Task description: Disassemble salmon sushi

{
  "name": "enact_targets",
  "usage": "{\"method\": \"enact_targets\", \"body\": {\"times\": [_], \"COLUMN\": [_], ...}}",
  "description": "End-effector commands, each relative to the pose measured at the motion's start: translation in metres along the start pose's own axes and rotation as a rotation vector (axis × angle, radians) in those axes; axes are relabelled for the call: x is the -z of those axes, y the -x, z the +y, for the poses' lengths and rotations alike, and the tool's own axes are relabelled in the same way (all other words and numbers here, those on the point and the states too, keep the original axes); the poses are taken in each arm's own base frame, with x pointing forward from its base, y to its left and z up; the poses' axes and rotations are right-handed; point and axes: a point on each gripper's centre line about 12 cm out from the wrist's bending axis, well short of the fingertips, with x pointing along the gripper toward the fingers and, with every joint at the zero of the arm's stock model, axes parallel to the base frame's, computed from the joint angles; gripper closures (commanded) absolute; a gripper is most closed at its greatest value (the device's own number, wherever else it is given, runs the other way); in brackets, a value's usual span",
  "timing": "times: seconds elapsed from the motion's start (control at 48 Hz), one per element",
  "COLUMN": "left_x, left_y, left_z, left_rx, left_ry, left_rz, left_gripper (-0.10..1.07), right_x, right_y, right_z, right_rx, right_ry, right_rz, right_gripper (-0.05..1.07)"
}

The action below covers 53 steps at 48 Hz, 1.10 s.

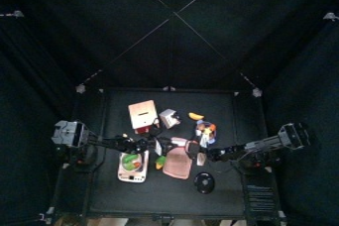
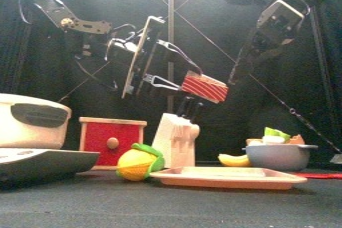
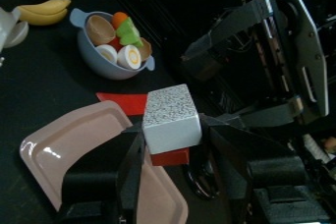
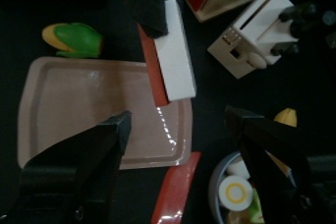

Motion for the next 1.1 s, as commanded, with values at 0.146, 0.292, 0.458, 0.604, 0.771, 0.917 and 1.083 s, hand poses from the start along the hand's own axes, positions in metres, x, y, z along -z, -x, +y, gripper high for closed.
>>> {"method": "enact_targets", "body": {"times": [0.146,0.292,0.458,0.604,0.771,0.917,1.083], "left_x": [-0.023,-0.025,-0.025,-0.027,-0.026,-0.024,-0.024], "left_y": [0.010,0.013,0.015,0.016,0.014,0.010,0.009], "left_z": [-0.026,-0.040,-0.046,-0.047,-0.045,-0.043,-0.044], "left_rx": [0.170,0.280,0.349,0.363,0.364,0.358,0.370], "left_ry": [-0.105,-0.189,-0.222,-0.220,-0.220,-0.216,-0.216], "left_rz": [-0.120,-0.158,-0.200,-0.234,-0.240,-0.243,-0.267], "left_gripper": [0.32,0.32,0.32,0.32,0.32,0.32,0.32], "right_x": [-0.007,-0.016,-0.025,-0.029,-0.035,-0.037,-0.040], "right_y": [0.004,0.003,0.005,0.009,0.016,0.019,0.020], "right_z": [-0.001,-0.010,-0.013,-0.015,-0.013,-0.016,-0.020], "right_rx": [-0.252,-0.331,-0.387,-0.415,-0.446,-0.449,-0.444], "right_ry": [-0.247,-0.291,-0.306,-0.314,-0.305,-0.314,-0.321], "right_rz": [-0.144,-0.212,-0.269,-0.298,-0.335,-0.351,-0.366], "right_gripper": [-0.01,-0.01,-0.01,-0.01,-0.01,-0.01,0.00]}}
